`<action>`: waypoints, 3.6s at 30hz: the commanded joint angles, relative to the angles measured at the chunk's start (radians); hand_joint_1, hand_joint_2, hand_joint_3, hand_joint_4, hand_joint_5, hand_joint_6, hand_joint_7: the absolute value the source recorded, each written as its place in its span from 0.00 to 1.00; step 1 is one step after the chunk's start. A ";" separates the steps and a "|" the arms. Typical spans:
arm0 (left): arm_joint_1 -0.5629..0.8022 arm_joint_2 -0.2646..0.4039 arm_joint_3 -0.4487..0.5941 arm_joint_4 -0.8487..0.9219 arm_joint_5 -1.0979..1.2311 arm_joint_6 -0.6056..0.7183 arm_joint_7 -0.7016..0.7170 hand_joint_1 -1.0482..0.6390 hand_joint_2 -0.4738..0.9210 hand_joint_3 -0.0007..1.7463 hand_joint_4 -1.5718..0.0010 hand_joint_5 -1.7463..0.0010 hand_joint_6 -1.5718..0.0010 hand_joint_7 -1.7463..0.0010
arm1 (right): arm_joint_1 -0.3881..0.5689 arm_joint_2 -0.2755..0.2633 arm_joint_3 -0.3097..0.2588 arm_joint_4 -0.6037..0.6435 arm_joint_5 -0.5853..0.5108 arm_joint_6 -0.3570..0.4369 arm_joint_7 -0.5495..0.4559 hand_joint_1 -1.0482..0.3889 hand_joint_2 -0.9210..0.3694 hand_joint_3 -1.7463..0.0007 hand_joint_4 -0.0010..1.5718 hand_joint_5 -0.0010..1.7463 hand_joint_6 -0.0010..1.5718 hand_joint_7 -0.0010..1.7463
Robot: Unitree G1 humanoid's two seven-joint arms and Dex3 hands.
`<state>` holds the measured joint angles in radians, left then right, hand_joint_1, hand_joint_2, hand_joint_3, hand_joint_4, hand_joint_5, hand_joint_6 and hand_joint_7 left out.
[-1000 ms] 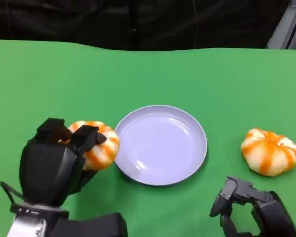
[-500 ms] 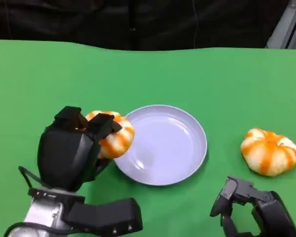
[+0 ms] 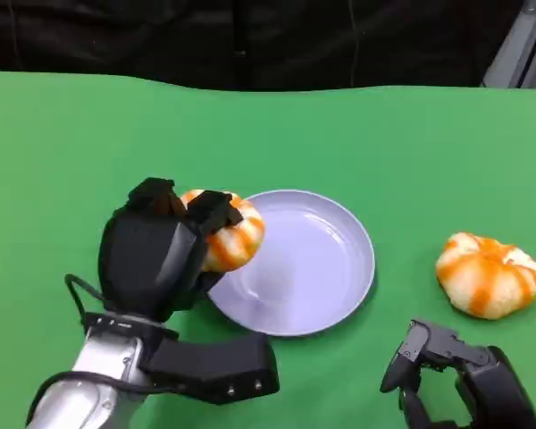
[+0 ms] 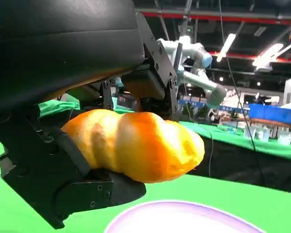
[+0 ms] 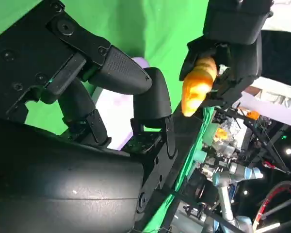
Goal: Grasp the bread from the table and place it into the plate.
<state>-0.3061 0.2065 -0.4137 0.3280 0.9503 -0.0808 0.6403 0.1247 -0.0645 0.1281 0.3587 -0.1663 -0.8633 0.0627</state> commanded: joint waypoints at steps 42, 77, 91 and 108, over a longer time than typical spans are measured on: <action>-0.198 -0.035 -0.104 0.164 -0.172 0.028 -0.573 0.16 1.00 0.14 0.97 0.85 0.90 1.00 | 0.023 -0.007 -0.003 -0.024 -0.002 0.002 -0.009 0.39 0.43 0.15 0.49 1.00 0.45 0.90; 0.244 0.133 0.159 -0.359 -0.326 -0.158 -0.544 0.19 1.00 0.13 0.79 0.79 0.78 0.95 | 0.013 -0.011 -0.005 -0.010 0.003 -0.005 -0.005 0.38 0.43 0.15 0.49 1.00 0.45 0.90; 0.390 0.111 0.274 -0.368 -0.414 -0.339 -0.456 0.28 1.00 0.10 0.74 0.56 0.64 0.93 | 0.009 -0.010 -0.003 -0.009 0.012 -0.004 0.000 0.39 0.43 0.15 0.49 1.00 0.45 0.90; 0.500 -0.026 0.357 -0.242 -0.574 -0.648 -0.326 0.64 0.63 0.61 0.52 0.28 0.46 0.52 | 0.011 -0.010 -0.003 -0.014 0.010 -0.003 -0.001 0.38 0.42 0.16 0.49 1.00 0.45 0.91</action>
<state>0.1730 0.1911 -0.0749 0.0623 0.3946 -0.6925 0.2926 0.1342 -0.0655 0.1287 0.3453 -0.1659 -0.8627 0.0638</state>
